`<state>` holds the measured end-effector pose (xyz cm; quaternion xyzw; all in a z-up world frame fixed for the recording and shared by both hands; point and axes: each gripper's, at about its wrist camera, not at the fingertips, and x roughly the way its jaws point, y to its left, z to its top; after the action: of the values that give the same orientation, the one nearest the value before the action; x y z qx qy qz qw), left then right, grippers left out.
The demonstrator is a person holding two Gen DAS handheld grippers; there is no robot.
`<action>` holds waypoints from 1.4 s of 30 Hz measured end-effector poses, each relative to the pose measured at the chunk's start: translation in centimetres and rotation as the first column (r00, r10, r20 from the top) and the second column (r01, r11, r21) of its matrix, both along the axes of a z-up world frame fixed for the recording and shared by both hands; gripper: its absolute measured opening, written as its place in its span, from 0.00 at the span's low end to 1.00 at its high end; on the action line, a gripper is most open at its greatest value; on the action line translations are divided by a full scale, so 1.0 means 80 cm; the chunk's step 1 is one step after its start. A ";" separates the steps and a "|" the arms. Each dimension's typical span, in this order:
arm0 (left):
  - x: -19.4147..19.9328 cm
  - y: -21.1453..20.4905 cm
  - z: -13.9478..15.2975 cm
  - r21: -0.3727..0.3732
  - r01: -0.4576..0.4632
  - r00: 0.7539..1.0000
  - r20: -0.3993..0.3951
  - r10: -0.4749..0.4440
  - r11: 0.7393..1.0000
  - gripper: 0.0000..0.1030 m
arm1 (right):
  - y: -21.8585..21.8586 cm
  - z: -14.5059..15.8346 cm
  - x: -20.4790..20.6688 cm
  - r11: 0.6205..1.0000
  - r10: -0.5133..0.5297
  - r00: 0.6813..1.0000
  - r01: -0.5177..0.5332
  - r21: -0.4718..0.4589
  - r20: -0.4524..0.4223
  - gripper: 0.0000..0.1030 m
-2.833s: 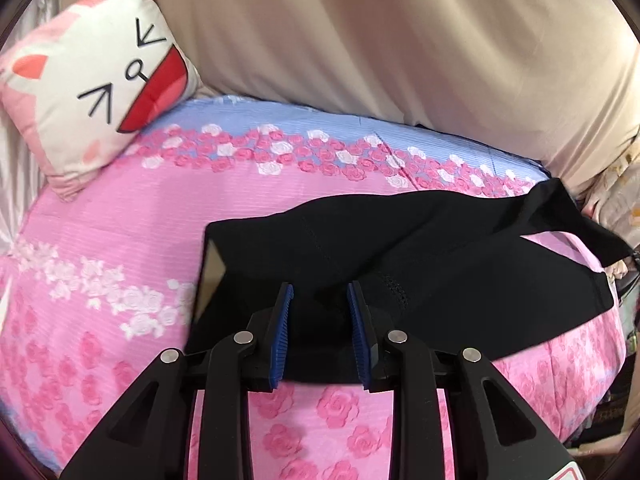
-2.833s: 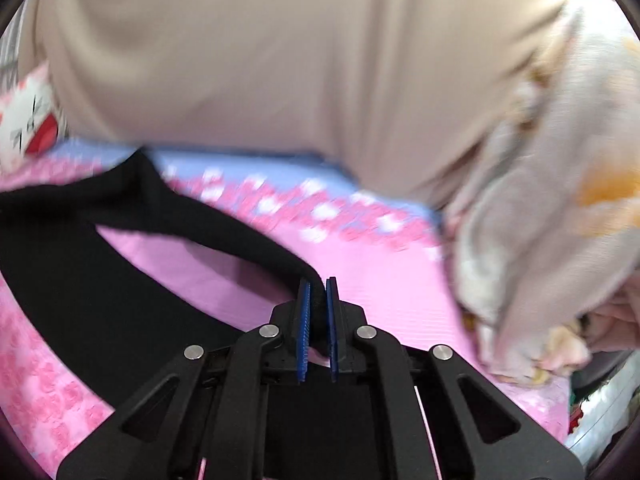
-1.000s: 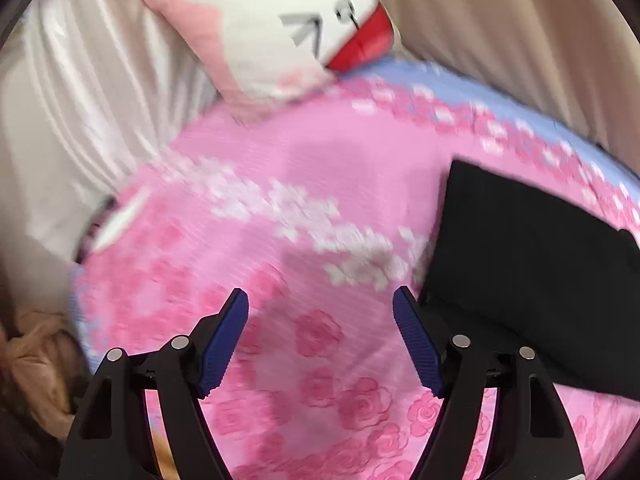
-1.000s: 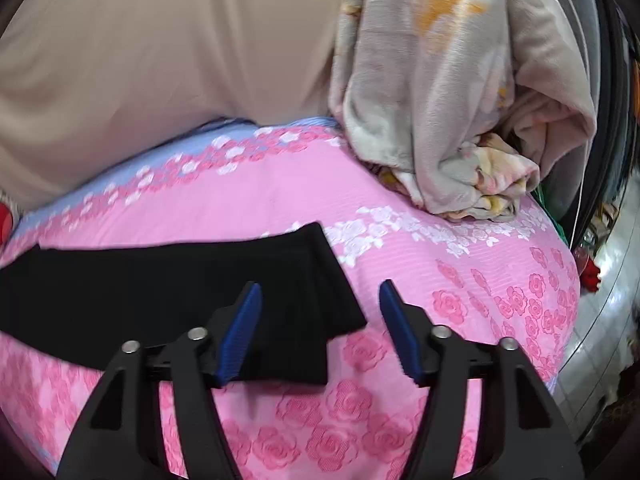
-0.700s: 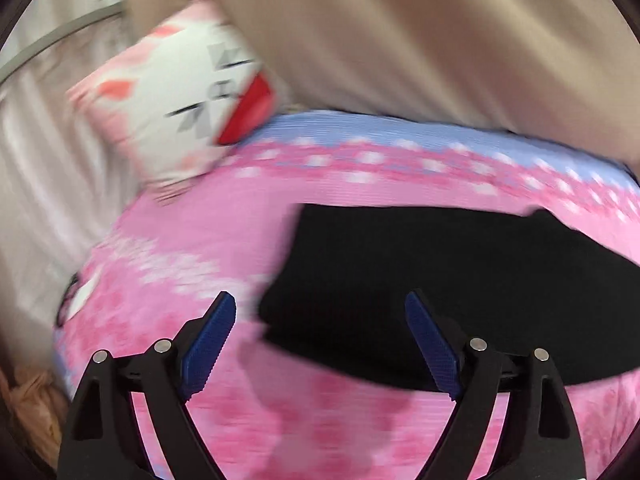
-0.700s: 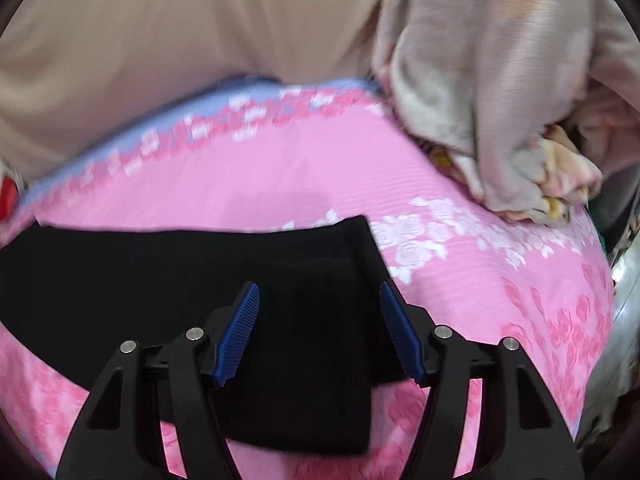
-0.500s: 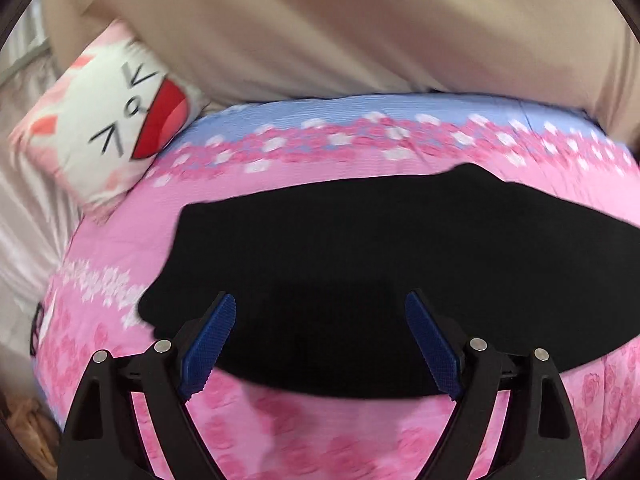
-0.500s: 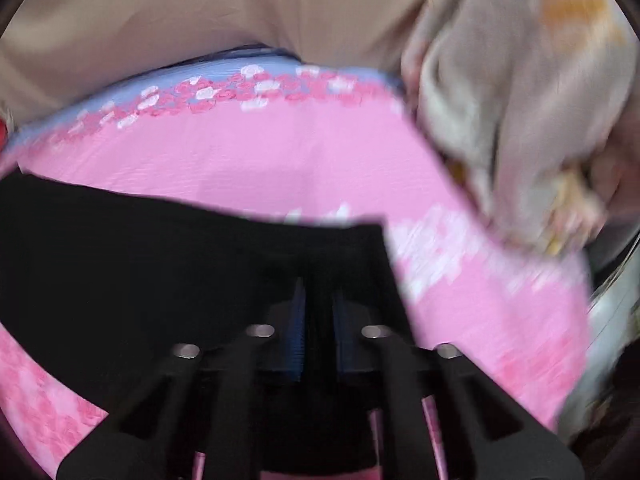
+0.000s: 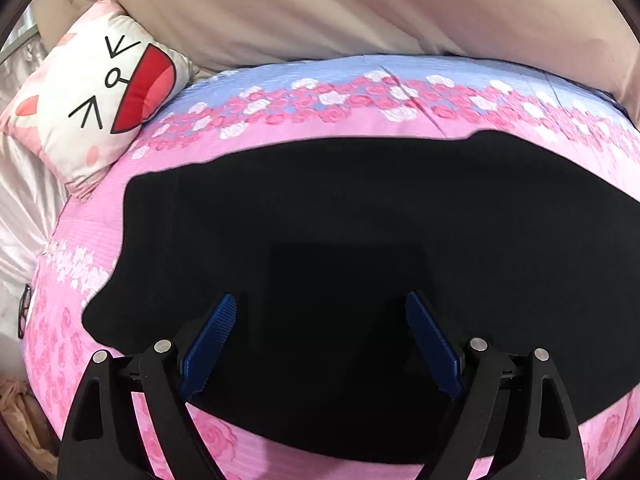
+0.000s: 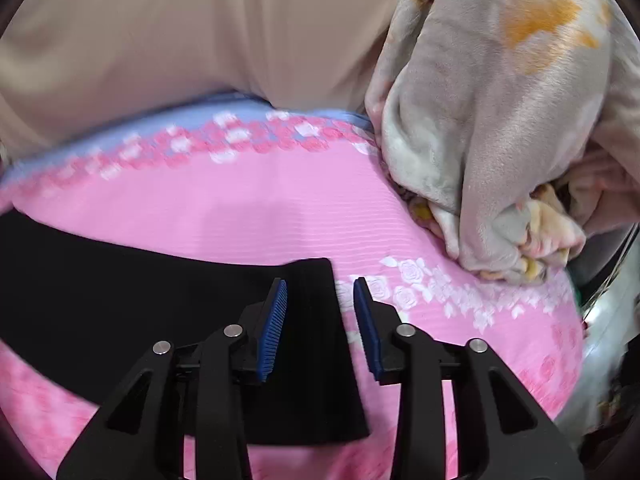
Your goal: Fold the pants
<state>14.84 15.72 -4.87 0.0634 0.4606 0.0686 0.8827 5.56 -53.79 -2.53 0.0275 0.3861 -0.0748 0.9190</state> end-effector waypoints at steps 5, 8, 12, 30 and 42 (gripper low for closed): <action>0.029 -0.011 0.005 0.042 0.028 0.999 0.021 -0.029 0.999 0.82 | 0.000 -0.052 0.011 1.000 0.016 0.992 -0.016 0.003 -0.126 0.31; 0.049 0.000 -0.008 0.058 0.019 1.000 -0.016 -0.018 0.998 0.84 | -0.009 -0.025 0.008 0.992 -0.107 0.992 0.112 0.067 -0.070 0.32; 0.042 0.034 0.013 0.063 -0.026 0.999 0.044 0.024 0.998 0.84 | 0.111 0.035 0.036 0.990 0.125 0.991 -0.128 0.063 0.044 0.32; 0.048 0.193 -0.011 -0.004 -0.170 0.985 0.029 0.170 0.985 0.95 | 0.656 -0.069 0.346 0.634 0.774 0.619 -0.751 0.185 -0.135 0.22; 0.093 0.264 0.007 -0.053 -0.267 0.963 0.018 0.268 0.962 0.95 | 0.673 -0.049 0.315 0.646 0.757 0.652 -0.737 0.198 -0.038 0.29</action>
<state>22.25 36.83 -4.33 -0.0225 0.4554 0.1764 0.8723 30.76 0.09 -6.44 -0.0630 0.4211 0.3418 0.8378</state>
